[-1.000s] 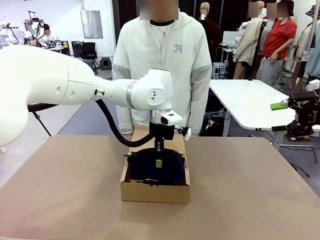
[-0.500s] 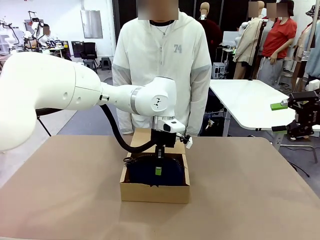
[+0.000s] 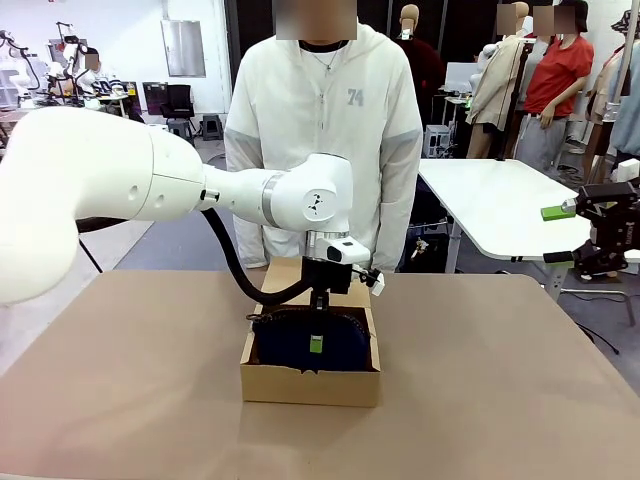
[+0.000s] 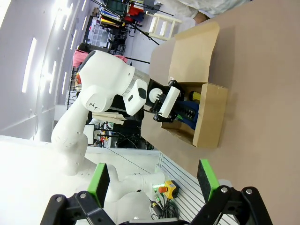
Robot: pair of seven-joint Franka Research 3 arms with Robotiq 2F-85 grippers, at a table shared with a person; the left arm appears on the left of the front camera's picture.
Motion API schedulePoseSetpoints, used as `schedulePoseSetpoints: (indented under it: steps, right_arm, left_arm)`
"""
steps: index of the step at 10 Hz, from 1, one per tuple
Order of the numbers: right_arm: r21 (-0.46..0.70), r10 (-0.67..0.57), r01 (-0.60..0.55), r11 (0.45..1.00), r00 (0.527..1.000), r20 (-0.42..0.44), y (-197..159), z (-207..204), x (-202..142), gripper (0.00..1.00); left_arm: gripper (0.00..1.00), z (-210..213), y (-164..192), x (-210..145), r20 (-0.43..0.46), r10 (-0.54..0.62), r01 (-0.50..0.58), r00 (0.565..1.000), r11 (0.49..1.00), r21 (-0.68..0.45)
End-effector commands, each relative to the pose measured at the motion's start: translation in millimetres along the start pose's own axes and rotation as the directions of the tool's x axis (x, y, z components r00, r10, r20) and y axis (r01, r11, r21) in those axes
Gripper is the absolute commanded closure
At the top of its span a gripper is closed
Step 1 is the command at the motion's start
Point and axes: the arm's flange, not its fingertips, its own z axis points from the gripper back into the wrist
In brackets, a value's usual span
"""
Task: Pack the items into the box.
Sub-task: Pick up the item indicated by the person and place it inside the Mailer Box.
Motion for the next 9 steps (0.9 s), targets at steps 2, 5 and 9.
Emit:
schedulePoseSetpoints:
  steps: [2, 5, 9]
  right_arm:
    - [-0.001, 0.011, -0.011, 1.000, 1.000, -0.009, 2, 3, 1, 0.00]
    - [-0.001, 0.011, -0.011, 1.000, 1.000, -0.009, 2, 3, 1, 0.00]
    - [-0.001, 0.011, -0.011, 1.000, 1.000, -0.009, 2, 3, 1, 0.00]
  left_arm:
    - [0.00, 16, 2, -15, 0.049, 0.040, -0.040, 0.998, 0.999, 0.008]
    - [0.00, 42, -2, -39, 0.123, 0.079, -0.086, 0.989, 0.995, 0.054]
    - [0.00, 98, -14, -106, 0.295, 0.244, -0.308, 0.924, 0.932, 0.192]
